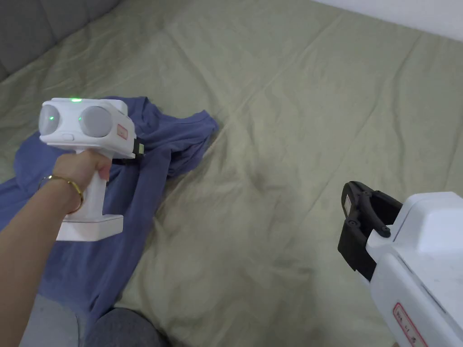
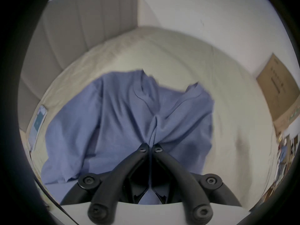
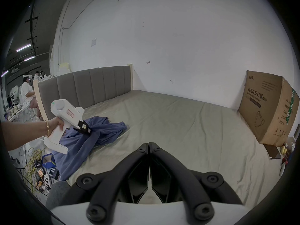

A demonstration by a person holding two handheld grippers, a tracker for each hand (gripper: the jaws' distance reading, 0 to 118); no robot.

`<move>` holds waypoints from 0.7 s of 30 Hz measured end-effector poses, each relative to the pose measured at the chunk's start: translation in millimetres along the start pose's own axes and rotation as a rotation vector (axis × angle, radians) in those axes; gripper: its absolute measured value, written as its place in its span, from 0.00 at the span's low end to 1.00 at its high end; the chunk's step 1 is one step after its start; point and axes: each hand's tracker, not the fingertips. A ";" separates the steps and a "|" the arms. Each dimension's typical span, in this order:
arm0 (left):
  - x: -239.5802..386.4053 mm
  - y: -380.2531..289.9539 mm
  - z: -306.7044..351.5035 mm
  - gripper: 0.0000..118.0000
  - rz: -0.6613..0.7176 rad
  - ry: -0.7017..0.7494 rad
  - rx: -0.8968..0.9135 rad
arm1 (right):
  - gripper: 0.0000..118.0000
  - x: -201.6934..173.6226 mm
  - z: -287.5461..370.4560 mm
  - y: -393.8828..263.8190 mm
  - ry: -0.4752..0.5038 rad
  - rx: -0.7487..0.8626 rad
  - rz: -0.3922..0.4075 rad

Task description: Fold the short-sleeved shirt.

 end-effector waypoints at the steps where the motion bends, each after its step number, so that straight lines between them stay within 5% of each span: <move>1: -4.7 -3.9 14.3 0.00 0.021 -0.027 0.045 | 0.00 -0.2 5.7 0.6 -0.005 0.009 0.001; 8: -25.4 -12.3 123.5 0.00 0.139 -0.051 0.298 | 0.00 1.3 51.2 5.5 -0.025 0.078 -0.013; 21: 63.3 60.6 336.1 0.00 -0.082 -0.215 0.719 | 0.00 22.2 129.9 10.1 -0.132 0.212 -0.055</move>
